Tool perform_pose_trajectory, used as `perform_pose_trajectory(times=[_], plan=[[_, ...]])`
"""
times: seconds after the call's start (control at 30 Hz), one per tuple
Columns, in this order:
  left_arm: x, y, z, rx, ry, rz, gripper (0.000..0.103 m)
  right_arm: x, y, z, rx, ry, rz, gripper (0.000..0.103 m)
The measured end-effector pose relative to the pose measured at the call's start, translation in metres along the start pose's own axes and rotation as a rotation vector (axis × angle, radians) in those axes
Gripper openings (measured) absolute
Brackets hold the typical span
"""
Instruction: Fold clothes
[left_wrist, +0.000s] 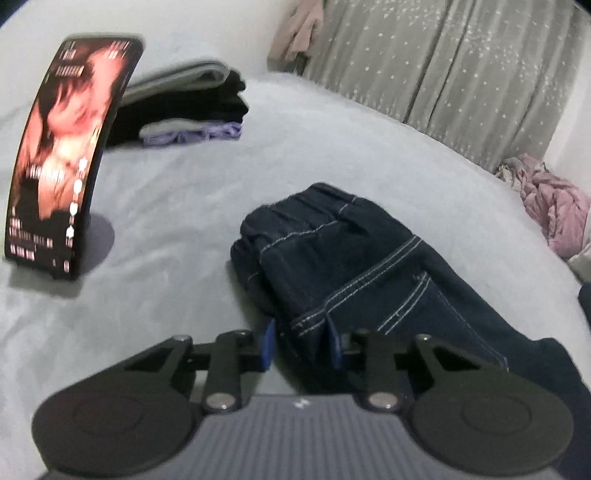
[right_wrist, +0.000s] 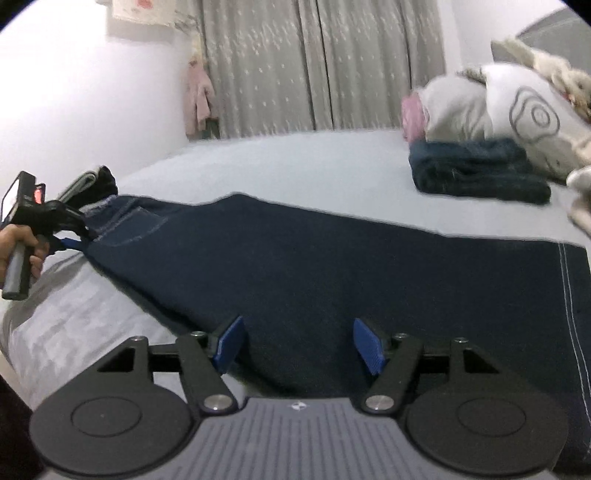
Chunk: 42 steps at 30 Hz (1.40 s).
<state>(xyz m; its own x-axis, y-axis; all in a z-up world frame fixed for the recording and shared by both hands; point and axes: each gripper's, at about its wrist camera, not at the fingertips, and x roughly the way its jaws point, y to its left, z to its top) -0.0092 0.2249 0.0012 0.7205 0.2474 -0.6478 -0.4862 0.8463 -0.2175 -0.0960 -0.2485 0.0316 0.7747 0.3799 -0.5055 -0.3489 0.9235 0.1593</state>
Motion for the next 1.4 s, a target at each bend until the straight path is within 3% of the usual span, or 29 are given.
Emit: perform_pose_trajectory(times=[0.17, 0.27, 0.33, 0.4, 0.43, 0.53, 0.7, 0.9, 1.0, 1.13, 1.27, 1.4], plan=[[0.008, -0.011, -0.012, 0.136, -0.026, 0.065, 0.027, 0.009, 0.002, -0.010, -0.057, 0.037, 0.001, 0.070], [-0.002, -0.018, -0.016, 0.147, -0.051, 0.098, 0.033, 0.005, 0.001, -0.016, -0.099, 0.033, -0.002, 0.072], [-0.009, -0.019, -0.015, 0.132, -0.049, 0.117, 0.044, 0.002, -0.001, -0.016, -0.101, 0.041, 0.001, 0.075], [-0.020, -0.024, -0.017, 0.131, -0.049, 0.128, 0.050, -0.003, -0.007, -0.016, -0.090, 0.052, -0.008, 0.078], [-0.028, -0.028, -0.020, 0.140, -0.050, 0.112, 0.058, -0.005, -0.011, -0.015, -0.076, 0.055, -0.015, 0.080], [-0.047, -0.040, -0.028, 0.177, -0.060, 0.052, 0.072, -0.017, -0.029, -0.013, 0.007, 0.049, -0.037, 0.082], [-0.073, -0.081, -0.051, 0.330, -0.080, -0.074, 0.081, -0.043, -0.074, -0.007, 0.205, -0.006, -0.151, 0.084], [-0.090, -0.137, -0.082, 0.466, -0.011, -0.327, 0.088, -0.076, -0.129, -0.009, 0.451, -0.075, -0.265, 0.085], [-0.096, -0.160, -0.098, 0.538, -0.004, -0.400, 0.099, -0.084, -0.146, -0.014, 0.520, -0.066, -0.323, 0.086], [-0.107, -0.186, -0.117, 0.619, 0.002, -0.506, 0.099, -0.083, -0.158, -0.022, 0.577, -0.007, -0.304, 0.087], [-0.116, -0.204, -0.134, 0.682, 0.007, -0.613, 0.099, -0.084, -0.164, -0.024, 0.597, -0.012, -0.278, 0.087], [-0.127, -0.225, -0.153, 0.741, 0.020, -0.725, 0.099, -0.093, -0.180, -0.029, 0.709, -0.034, -0.223, 0.087]])
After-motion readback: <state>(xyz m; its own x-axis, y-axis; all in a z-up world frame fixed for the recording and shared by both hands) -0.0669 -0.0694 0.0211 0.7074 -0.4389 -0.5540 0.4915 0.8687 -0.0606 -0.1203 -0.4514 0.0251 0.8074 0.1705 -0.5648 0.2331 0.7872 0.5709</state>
